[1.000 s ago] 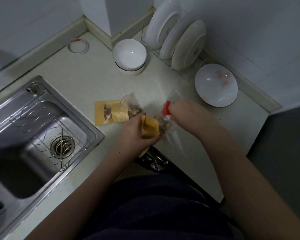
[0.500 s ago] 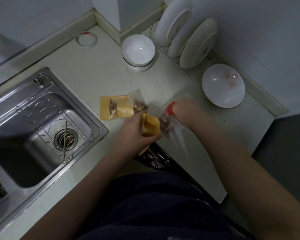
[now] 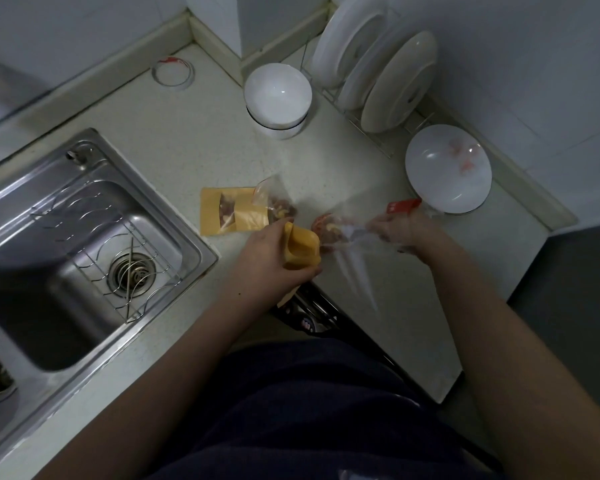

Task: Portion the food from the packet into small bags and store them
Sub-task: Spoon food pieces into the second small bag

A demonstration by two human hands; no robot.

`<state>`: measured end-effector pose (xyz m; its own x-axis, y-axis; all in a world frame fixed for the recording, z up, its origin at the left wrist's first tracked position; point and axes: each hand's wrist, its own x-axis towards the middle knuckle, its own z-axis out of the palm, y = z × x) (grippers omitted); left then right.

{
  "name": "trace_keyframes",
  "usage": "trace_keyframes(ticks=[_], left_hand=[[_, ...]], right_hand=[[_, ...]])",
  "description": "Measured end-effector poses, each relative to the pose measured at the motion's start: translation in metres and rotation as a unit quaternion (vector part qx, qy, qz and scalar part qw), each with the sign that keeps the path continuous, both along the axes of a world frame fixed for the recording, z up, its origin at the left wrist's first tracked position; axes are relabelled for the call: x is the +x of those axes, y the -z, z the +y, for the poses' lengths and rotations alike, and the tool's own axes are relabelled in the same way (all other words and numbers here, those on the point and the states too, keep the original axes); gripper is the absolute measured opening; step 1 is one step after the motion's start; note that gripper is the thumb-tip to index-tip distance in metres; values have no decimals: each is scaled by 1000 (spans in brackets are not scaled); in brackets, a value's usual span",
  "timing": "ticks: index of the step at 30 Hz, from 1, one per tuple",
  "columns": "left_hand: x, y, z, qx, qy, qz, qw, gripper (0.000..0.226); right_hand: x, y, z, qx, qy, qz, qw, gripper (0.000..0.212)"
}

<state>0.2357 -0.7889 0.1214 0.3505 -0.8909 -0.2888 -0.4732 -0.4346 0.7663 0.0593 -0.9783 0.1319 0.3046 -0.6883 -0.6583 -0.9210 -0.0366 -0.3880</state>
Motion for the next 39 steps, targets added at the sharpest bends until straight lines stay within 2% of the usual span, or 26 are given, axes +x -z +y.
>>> trace_keyframes(ticks=[2, 4, 7, 10, 13, 19, 21, 25, 26, 29, 39], left_hand=[[-1, 1, -1, -2, 5, -3, 1000, 99], [-3, 2, -2, -1, 8, -5, 1000, 97], [-4, 3, -4, 1, 16, -9, 1000, 95], [-7, 1, -5, -3, 26, -10, 1000, 94], [-11, 0, -7, -14, 36, -14, 999, 89], [-17, -1, -8, -15, 52, -10, 998, 90], [-18, -3, -7, -21, 58, -8, 998, 90], [-19, -4, -6, -27, 63, -14, 998, 88], [-19, -4, -5, -27, 64, -14, 998, 88], [-20, -4, -4, -24, 62, -3, 998, 88], [-21, -5, 2, -30, 57, -11, 998, 88]], right_hand=[[-11, -9, 8, 40, 93, -47, 994, 16], [-21, -18, 18, 70, 134, -79, 985, 16], [-34, -29, 28, 116, 182, -126, 968, 28], [-45, -36, 34, 158, 225, -137, 952, 16], [-52, -40, 39, 196, 278, -178, 923, 12], [-63, -49, 46, 142, 245, -146, 948, 12], [-65, -52, 46, 120, 251, -138, 951, 21], [-65, -65, 47, 88, 274, -181, 940, 46], [-66, -67, 48, 66, 273, -179, 943, 46], [-69, -70, 48, -12, 253, -164, 953, 29], [-74, -79, 49, -85, 262, -172, 946, 36]])
